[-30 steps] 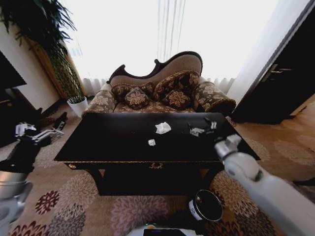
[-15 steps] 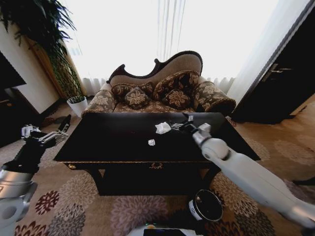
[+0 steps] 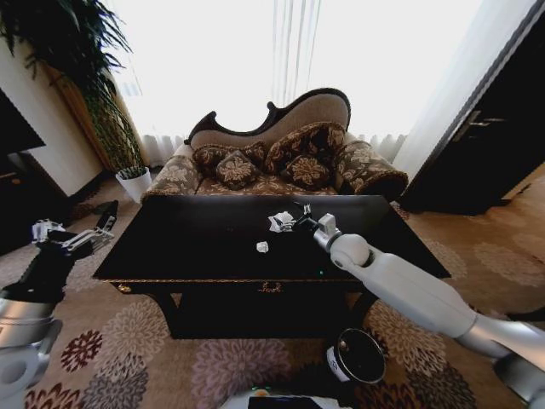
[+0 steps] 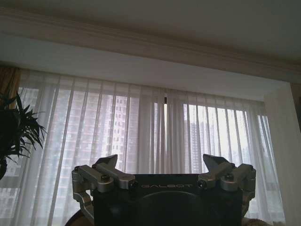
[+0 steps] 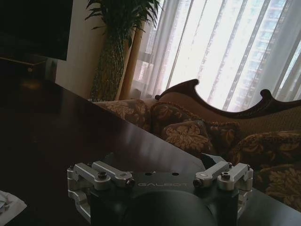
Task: Move to the front of the table and place the trash on the table into the trash bin.
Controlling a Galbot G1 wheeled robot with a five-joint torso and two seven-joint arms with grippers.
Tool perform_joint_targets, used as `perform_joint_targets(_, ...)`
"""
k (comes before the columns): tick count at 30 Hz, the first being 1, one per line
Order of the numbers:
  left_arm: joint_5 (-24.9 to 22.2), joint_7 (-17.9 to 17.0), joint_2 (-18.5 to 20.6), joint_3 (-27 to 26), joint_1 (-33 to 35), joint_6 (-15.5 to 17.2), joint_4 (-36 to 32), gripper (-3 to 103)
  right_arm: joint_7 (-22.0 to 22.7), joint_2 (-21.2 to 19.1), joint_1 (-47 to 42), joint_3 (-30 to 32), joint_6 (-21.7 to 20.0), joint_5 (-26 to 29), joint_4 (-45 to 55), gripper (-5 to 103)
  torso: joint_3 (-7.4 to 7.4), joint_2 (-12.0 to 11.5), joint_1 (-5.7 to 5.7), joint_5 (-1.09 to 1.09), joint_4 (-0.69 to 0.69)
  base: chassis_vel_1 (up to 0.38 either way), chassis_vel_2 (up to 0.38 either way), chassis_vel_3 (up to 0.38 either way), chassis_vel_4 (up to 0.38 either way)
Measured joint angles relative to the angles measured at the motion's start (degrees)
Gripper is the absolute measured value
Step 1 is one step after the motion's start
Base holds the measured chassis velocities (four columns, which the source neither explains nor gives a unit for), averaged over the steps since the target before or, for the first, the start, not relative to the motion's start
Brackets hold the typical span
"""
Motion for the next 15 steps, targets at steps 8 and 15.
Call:
perform_joint_targets(8,0.3,-0.1,-0.6,0.3,0.1,0.0,-0.2,100,-1.1,-0.6,3.1,-1.8,-6.4,6.3,-1.1,100,0.00,0.0,0.00,0.01,0.00,0.000,0.000,0.000,0.000)
perform_joint_targets(15,0.0,0.0,0.0,-0.7,0.2,-0.4,0.0,100,-1.6,0.1,6.0,-3.6,-11.1,9.5,-1.9,100,0.00,0.0,0.00,0.01,0.01,0.000,0.000,0.000,0.000)
